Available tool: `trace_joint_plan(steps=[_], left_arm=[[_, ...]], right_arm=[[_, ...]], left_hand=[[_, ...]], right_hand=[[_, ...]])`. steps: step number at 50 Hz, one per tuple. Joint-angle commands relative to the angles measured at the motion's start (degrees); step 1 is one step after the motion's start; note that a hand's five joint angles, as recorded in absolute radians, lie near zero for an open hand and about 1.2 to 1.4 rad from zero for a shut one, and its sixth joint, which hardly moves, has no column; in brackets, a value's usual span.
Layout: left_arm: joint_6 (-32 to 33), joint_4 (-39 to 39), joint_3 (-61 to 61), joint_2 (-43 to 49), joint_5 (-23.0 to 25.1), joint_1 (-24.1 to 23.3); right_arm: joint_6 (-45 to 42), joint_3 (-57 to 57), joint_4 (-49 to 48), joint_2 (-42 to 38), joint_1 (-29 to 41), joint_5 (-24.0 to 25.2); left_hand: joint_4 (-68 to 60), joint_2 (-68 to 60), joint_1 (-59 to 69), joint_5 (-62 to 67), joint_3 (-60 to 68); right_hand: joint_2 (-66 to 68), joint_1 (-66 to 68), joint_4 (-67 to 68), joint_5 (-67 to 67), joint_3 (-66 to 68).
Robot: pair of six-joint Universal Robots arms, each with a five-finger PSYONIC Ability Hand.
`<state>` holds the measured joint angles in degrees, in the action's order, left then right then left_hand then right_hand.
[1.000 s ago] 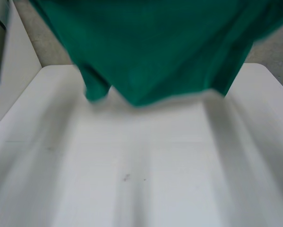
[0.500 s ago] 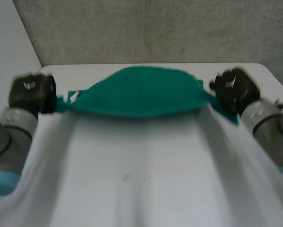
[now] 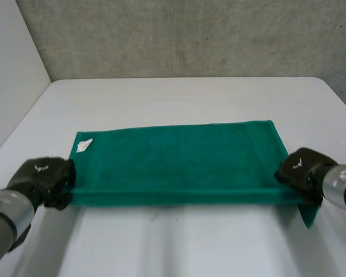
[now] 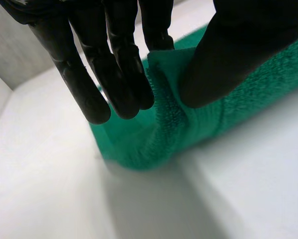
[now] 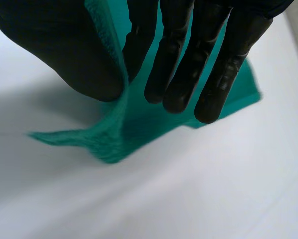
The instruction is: Fold the towel.
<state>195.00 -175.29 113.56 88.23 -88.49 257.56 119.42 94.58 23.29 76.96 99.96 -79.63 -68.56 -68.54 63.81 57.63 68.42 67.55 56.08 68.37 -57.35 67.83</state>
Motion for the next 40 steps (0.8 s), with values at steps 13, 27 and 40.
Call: trace_joint_plan(steps=[13, 27, 40], left_arm=[[0.12, -9.37, -46.48, 21.81, -6.6, -5.31], [-1.73, -21.15, -47.84, 14.51, -7.57, -4.96], [-6.91, -21.23, -19.97, 14.86, -6.61, -3.91]], right_arm=[[14.6, -38.22, -23.45, -15.62, 4.9, -8.78], [27.53, -31.85, -36.22, -0.94, 4.2, -4.75], [25.69, -10.48, -28.56, -3.48, 2.88, 2.64]], left_hand=[[-11.44, -11.46, 16.19, 12.37, 11.58], [-11.44, -11.46, 16.19, 12.37, 11.58], [-11.44, -11.46, 16.19, 12.37, 11.58]], right_hand=[[12.45, 23.92, 11.63, -12.65, 12.17], [12.45, 23.92, 11.63, -12.65, 12.17], [12.45, 23.92, 11.63, -12.65, 12.17]])
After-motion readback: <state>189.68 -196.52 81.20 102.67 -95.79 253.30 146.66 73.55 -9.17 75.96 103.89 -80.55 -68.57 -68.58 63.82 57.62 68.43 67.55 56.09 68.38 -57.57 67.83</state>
